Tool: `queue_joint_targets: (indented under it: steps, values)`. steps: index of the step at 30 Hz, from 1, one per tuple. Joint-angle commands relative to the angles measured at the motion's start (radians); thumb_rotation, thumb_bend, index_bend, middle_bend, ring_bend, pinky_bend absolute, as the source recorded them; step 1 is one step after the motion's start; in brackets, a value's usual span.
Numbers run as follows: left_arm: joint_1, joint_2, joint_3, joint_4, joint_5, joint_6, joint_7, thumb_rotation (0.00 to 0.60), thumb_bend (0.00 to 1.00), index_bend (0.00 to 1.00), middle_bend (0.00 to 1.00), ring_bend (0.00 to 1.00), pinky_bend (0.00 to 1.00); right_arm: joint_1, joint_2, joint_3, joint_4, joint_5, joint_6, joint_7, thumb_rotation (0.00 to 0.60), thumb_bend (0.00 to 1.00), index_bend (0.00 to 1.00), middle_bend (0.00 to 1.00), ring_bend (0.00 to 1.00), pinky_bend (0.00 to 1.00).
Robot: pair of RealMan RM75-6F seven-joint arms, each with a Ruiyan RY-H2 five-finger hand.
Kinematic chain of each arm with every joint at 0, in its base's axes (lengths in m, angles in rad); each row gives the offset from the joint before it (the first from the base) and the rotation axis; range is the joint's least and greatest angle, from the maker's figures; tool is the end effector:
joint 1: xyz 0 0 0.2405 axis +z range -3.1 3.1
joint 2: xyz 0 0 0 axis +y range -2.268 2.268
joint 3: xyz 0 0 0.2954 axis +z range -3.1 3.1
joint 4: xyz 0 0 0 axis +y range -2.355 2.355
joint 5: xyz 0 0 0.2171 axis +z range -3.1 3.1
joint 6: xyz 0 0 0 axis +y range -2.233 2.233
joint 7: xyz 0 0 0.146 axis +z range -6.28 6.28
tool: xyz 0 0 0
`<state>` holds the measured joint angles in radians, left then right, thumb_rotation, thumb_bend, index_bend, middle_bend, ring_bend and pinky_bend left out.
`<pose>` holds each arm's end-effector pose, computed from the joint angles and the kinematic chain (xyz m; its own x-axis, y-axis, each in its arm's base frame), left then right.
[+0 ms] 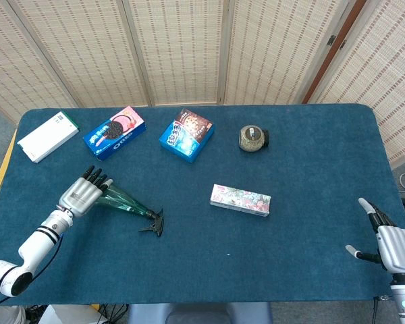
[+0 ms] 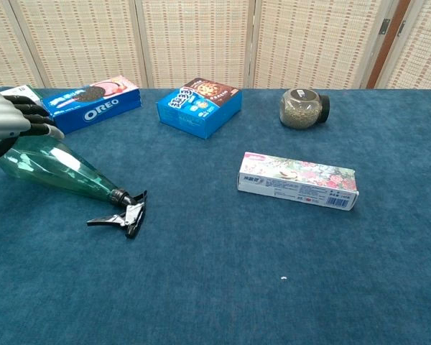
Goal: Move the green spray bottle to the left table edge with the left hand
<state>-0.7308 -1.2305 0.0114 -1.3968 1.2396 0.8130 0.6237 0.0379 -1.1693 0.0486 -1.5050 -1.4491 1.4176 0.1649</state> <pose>-0.2817 0.3825 0.0786 0.9372 0.1314 0.3231 0.3457 -0.4739 -0.8099 -0.3864 -0.1694 0.1568 0.2823 -0.0709 0.9567 -0.9518 0.1037 0.2885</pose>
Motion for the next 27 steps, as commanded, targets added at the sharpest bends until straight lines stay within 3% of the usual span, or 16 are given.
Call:
queue_joint_targets:
  steps: [1,12,27]
  values:
    - [0.001,0.006,0.001,-0.009,-0.008,0.003,0.009,0.6,1.0,0.12,0.15,0.0,0.0,0.0,0.0,0.0,0.0,0.0,0.0,0.0,0.6,0.0,0.11,0.16,0.21,0.41]
    - [0.008,0.042,0.009,-0.075,-0.069,0.018,0.073,0.6,1.0,0.2,0.25,0.0,0.0,0.002,-0.003,-0.001,0.001,0.0,-0.003,-0.001,0.6,0.0,0.11,0.16,0.21,0.41]
    - [-0.002,0.069,0.019,-0.134,-0.173,0.033,0.155,0.6,1.0,0.45,0.41,0.03,0.0,0.005,-0.006,-0.001,0.003,-0.001,-0.008,-0.001,0.6,0.0,0.11,0.16,0.21,0.41]
